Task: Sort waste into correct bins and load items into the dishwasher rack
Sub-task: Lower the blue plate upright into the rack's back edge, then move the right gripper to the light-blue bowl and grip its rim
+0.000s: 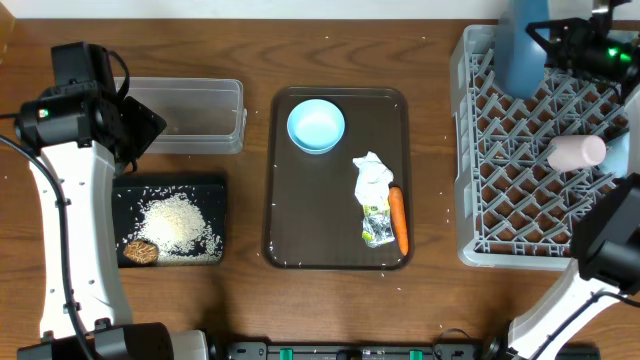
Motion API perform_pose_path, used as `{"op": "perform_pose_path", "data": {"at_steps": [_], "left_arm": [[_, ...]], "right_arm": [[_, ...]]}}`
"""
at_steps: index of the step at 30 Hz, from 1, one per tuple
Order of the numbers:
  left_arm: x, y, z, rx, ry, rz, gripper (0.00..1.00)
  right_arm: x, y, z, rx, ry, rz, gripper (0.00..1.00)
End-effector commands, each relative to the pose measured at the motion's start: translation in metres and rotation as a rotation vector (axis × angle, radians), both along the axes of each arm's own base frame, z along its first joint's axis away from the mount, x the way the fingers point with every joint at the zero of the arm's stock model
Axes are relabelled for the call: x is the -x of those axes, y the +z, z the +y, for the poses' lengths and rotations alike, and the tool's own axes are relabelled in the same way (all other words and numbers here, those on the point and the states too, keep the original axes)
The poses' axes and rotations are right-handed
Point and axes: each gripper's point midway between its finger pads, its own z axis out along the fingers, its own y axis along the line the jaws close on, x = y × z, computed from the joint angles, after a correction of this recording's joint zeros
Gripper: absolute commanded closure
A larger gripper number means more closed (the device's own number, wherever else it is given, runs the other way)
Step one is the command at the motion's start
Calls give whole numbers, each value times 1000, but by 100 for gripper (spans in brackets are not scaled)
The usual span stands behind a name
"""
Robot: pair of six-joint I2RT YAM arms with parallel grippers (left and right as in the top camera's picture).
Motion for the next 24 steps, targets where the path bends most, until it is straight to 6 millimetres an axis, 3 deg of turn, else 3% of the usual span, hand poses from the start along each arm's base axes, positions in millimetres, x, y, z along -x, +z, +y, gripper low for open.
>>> {"op": "perform_pose_path", "data": {"at_steps": [1,7,12,15,20,24], "left_arm": [[1,9,2,-9,20,-26,2],[1,9,2,-9,20,-26,2],[1,9,2,-9,20,-26,2],[1,9,2,-9,20,-26,2],[1,9,2,-9,20,-26,2],[1,9,2,-9,20,-26,2]], "right_arm": [[2,-18,-33,149,-155,81,80],[40,-22,-83,445,-405,268,79],[69,-8,-103,571,-520,341,79],[80,-3,-105,599,-543,362,78],[87,2,-101,598,-536,371,57],[86,13,-81,591,-473,324,48]]}}
